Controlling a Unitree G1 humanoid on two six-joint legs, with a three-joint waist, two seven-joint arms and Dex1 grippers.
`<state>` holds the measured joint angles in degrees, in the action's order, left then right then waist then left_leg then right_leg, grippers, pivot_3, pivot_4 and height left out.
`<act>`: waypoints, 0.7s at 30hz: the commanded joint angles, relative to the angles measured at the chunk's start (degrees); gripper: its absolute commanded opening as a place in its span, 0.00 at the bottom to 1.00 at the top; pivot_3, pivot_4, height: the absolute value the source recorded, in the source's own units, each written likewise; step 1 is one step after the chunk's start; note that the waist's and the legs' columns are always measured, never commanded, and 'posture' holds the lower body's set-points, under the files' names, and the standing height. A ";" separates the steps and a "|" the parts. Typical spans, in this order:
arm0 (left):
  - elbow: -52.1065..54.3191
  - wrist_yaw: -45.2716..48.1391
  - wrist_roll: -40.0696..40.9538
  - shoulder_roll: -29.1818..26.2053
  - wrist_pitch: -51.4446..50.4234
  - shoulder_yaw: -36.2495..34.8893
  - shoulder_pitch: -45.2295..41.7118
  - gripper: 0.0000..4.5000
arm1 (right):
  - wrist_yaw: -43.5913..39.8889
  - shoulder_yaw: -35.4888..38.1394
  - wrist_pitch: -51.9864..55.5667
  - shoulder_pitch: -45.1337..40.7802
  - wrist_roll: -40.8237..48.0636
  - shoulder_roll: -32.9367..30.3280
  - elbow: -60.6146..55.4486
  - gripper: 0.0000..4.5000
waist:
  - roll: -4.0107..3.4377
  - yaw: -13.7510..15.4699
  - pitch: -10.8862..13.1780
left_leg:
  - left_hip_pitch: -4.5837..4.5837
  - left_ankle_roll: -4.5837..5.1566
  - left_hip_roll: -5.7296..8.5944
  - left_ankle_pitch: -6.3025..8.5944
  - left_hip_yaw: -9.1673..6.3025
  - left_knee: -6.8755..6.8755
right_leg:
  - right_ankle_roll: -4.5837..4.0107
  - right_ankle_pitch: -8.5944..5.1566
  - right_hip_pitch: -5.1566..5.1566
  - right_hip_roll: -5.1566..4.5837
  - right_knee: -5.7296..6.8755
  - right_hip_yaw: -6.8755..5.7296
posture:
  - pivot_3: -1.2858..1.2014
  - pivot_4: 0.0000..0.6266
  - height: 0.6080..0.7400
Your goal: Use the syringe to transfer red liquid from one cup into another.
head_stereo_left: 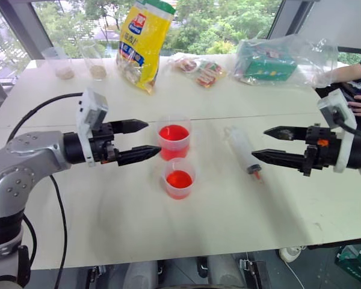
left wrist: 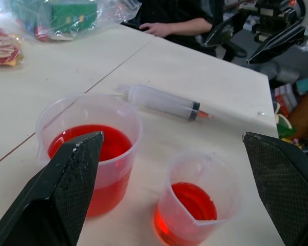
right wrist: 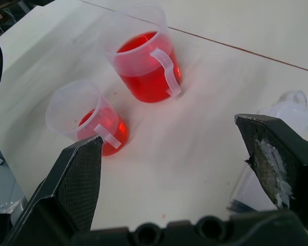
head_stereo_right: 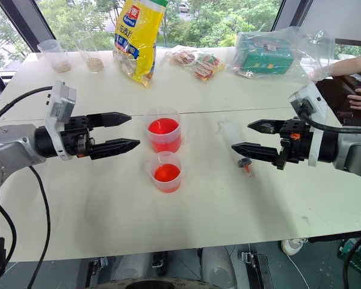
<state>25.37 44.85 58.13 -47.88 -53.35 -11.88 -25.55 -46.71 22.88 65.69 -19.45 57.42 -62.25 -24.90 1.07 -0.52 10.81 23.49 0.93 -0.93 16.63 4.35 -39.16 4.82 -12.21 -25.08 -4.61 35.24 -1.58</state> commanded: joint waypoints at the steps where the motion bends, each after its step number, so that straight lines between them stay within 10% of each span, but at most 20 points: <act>1: -0.32 0.16 -0.31 1.12 1.38 0.53 -1.64 1.00 | -0.52 2.37 -1.17 0.29 -0.68 -1.78 0.24 0.99 | 0.00 0.00 0.00 | 0.00 0.00 0.00 0.00 0.00 0.00 | 0.00 0.00 0.01 0.00 0.00 0.00 | 0.52 0.24 1.00; 21: -2.16 2.48 -2.81 3.65 4.54 2.25 -2.42 1.00 | 9.98 -7.66 5.99 -11.15 -6.57 -1.09 8.29 0.99 | 0.00 -0.25 0.00 | -0.06 -0.01 0.00 -0.01 0.03 -0.03 | 0.00 0.00 0.04 0.00 0.02 0.03 | 0.52 0.24 1.00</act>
<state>22.91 46.36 55.77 -44.29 -50.30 -9.74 -27.27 -39.31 16.44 69.34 -27.37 52.05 -63.62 -18.30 1.07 -0.77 10.81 23.43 0.91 -0.93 16.62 4.40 -39.19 4.81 -12.21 -25.05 -4.61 35.28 -1.53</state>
